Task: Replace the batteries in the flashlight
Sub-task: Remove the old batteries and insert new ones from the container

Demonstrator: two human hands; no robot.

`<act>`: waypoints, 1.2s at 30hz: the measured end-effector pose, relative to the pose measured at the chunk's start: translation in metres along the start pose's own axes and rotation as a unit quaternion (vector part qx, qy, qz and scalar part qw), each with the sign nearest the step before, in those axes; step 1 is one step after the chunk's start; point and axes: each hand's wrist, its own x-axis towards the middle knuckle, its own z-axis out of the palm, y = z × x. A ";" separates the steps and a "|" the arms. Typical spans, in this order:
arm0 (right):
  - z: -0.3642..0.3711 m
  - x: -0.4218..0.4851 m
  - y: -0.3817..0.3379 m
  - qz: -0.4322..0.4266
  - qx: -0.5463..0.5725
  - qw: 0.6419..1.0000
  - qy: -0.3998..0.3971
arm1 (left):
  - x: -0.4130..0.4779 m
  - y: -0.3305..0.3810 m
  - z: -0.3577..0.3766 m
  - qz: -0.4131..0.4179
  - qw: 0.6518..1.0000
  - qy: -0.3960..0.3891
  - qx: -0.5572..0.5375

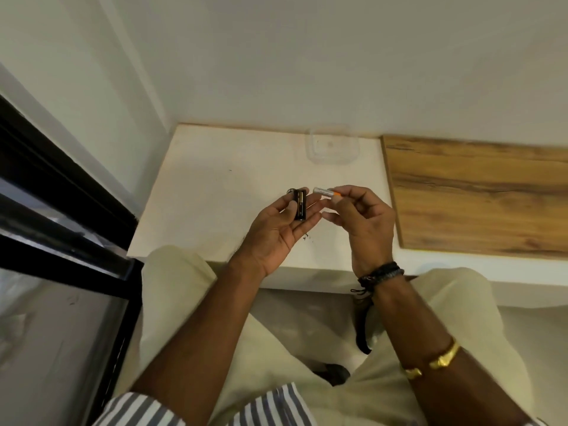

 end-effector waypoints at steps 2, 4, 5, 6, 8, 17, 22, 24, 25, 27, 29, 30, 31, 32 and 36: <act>-0.001 -0.004 -0.001 -0.008 -0.013 1.000 -0.005 | -0.001 -0.003 0.000 -0.006 1.000 -0.003 0.007; -0.002 -0.005 0.000 -0.025 -0.038 0.999 -0.003 | 0.000 -0.005 0.000 -0.016 1.000 -0.001 0.006; -0.003 -0.006 0.001 -0.039 -0.058 0.998 -0.002 | 0.000 -0.006 -0.001 -0.020 1.000 -0.001 0.006; -0.005 -0.005 0.003 -0.055 -0.079 0.995 -0.003 | 0.000 -0.007 -0.001 -0.024 1.000 -0.001 0.009; -0.006 -0.006 0.007 -0.089 -0.129 0.988 -0.013 | 0.001 -0.009 -0.002 -0.027 0.999 -0.008 0.014; -0.005 -0.010 0.010 -0.188 -0.273 0.943 -0.026 | 0.001 -0.015 -0.003 -0.037 0.998 -0.015 0.053; -0.005 -0.009 0.014 -0.186 -0.308 0.932 -0.045 | 0.002 -0.017 -0.003 -0.028 0.998 -0.010 0.064; -0.005 -0.009 0.014 -0.182 -0.306 0.933 -0.045 | 0.003 -0.017 -0.003 -0.024 0.998 -0.004 0.066; -0.005 -0.008 0.014 -0.177 -0.296 0.938 -0.040 | 0.003 -0.017 -0.002 -0.023 0.998 -0.002 0.063; -0.004 -0.007 0.012 -0.170 -0.264 0.949 -0.025 | 0.004 -0.017 -0.001 -0.023 0.998 0.002 0.052; -0.004 -0.008 0.012 -0.186 -0.257 0.948 -0.012 | 0.004 -0.016 0.000 -0.023 0.999 0.001 0.043; -0.004 -0.009 0.013 -0.199 -0.262 0.944 -0.007 | 0.004 -0.016 0.000 -0.024 0.999 0.000 0.041; -0.004 -0.010 0.013 -0.211 -0.266 0.941 -0.001 | 0.004 -0.016 0.000 -0.025 0.999 -0.002 0.040; -0.004 -0.011 0.014 -0.220 -0.270 0.937 0.004 | 0.003 -0.016 0.000 -0.025 0.999 -0.005 0.040; -0.004 -0.012 0.014 -0.264 -0.314 0.912 0.001 | 0.004 -0.015 -0.003 -0.019 0.999 -0.005 0.044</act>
